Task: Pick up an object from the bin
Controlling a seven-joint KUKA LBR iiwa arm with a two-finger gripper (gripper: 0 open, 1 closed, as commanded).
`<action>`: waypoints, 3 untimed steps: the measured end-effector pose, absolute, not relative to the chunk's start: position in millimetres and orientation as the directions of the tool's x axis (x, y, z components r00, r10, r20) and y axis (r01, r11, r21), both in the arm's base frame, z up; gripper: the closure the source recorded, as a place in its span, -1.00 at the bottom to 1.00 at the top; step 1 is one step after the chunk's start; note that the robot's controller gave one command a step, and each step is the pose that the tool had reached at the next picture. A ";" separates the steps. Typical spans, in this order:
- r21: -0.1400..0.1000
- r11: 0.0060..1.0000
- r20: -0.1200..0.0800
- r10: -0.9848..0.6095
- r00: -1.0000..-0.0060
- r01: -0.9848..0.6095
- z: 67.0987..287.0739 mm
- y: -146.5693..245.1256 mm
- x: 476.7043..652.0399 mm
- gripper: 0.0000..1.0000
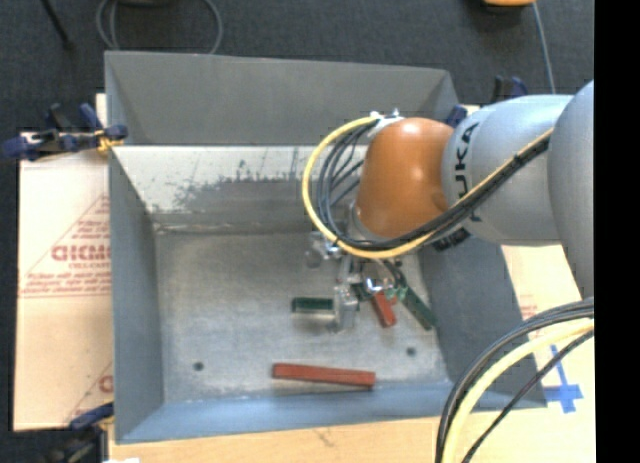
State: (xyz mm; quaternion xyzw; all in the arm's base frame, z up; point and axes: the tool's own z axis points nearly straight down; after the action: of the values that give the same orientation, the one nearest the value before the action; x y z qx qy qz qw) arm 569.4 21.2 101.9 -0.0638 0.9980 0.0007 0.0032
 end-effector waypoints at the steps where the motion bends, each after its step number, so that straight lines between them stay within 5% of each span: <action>1: 0.000 0.998 -0.007 -0.060 -0.998 -0.060 100.8 4.7 577.3 -1.00; 2: 0.002 1.000 0.000 0.026 -1.000 0.026 69.3 6.9 571.2 -1.00; 3: 0.002 1.000 -0.003 0.027 -1.000 0.027 70.0 6.6 572.2 -1.00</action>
Offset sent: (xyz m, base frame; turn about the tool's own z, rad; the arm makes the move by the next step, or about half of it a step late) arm 0.0063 -0.0159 -0.0019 0.0710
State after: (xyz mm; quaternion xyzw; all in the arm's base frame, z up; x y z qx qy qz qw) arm 572.2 6.6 70.0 0.0135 0.9999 0.0009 0.0014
